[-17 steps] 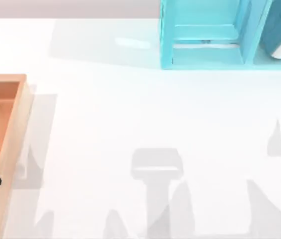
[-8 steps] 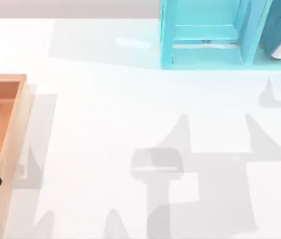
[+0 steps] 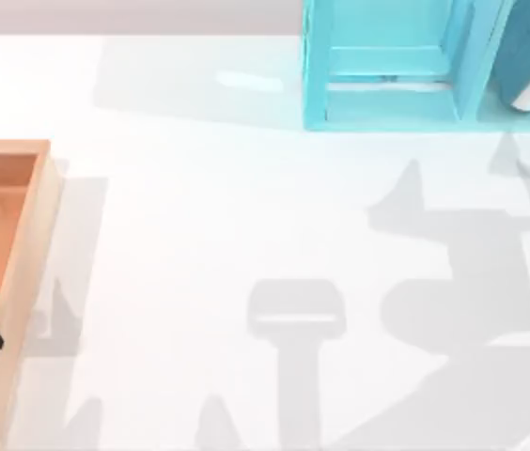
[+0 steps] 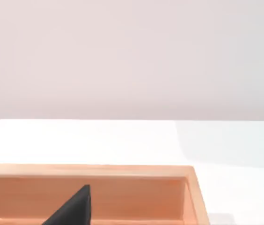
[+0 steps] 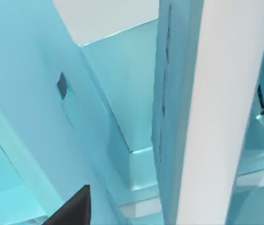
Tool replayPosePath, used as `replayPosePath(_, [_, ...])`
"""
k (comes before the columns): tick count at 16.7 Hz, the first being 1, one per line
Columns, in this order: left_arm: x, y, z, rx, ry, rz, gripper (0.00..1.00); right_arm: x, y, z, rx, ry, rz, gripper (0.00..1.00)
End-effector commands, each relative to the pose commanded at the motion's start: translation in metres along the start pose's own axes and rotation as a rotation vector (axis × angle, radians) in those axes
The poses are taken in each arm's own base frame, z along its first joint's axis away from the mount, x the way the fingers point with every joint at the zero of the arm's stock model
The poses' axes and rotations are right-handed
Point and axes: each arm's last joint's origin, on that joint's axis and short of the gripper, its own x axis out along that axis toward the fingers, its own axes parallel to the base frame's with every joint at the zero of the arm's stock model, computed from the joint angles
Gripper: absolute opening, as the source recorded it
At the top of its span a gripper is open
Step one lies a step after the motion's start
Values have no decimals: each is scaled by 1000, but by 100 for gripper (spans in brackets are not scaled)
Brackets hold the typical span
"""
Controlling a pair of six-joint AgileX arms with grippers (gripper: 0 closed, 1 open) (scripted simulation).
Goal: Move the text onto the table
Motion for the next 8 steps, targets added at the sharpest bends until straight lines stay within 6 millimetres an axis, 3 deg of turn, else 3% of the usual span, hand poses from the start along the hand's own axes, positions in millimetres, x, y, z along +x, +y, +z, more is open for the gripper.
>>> replayPosePath(4, [0,0,0,0,0,0,100,16,-12,-20,23,2,4,100])
replayPosePath(8, [0,0,0,0,0,0,100,18,-13,-21,26,-6,7,100])
